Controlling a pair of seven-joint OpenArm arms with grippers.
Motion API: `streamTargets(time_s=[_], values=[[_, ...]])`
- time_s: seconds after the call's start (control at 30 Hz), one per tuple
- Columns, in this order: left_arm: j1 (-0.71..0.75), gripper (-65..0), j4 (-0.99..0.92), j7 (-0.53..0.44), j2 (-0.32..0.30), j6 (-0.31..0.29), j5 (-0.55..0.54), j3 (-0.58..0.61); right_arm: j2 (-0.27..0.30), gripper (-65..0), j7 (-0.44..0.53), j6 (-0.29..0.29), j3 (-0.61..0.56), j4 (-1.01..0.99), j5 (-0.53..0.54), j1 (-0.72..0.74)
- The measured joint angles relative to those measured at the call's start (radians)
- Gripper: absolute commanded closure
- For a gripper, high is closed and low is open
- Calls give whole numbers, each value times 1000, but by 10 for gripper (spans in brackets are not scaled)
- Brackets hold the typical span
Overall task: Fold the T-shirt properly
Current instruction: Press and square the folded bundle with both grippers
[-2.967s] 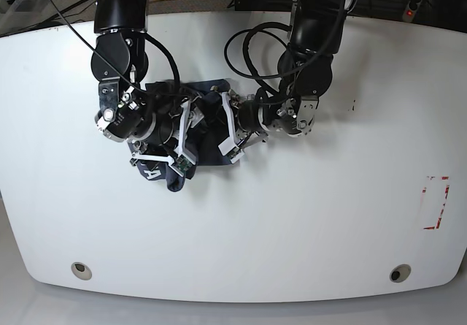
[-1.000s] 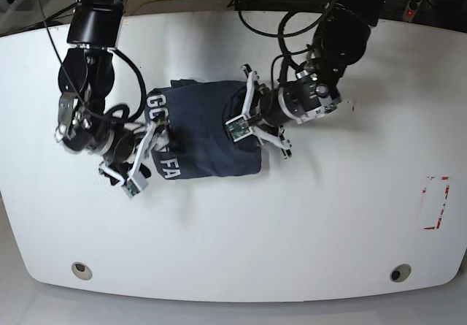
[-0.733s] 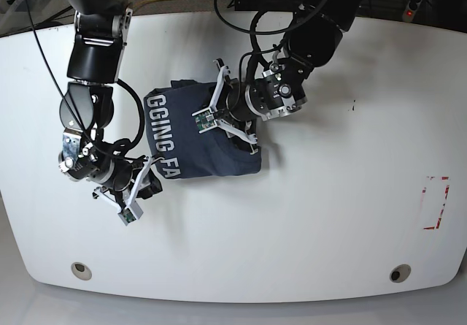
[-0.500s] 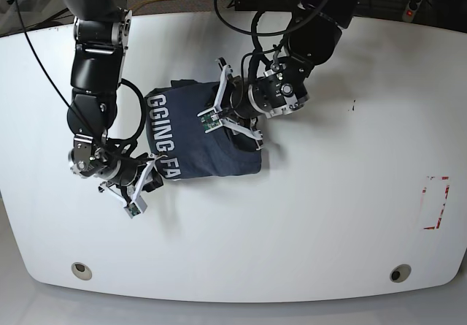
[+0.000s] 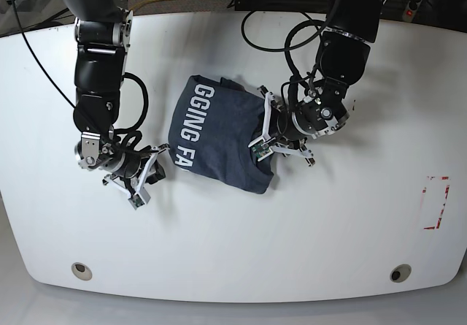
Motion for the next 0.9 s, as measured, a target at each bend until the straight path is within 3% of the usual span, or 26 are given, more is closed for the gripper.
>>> streamTargets(time_s=[0.2,0.4,0.63,0.8,0.9], values=[[-3,-150,157,4,-87,-4,-3,-3,4,-106,-209,-7,-62,251,4,27],[11,-151,245,0,-100,-3,-9,-47,-44,-108,-406,-3,-114,512,14,-7],[47,-151,256,12,-71,-4,3,-145,-116,-108,-436,-3,-119,579,5,-99],[76,-151,275,3,-42,-4,-2,-184,-118,-103,-435,-3,-119,496,3,-119],[83,-153,274,5,-37,-4,-1,-203,-114,-103,-372,-4,-117,473,1,-152]])
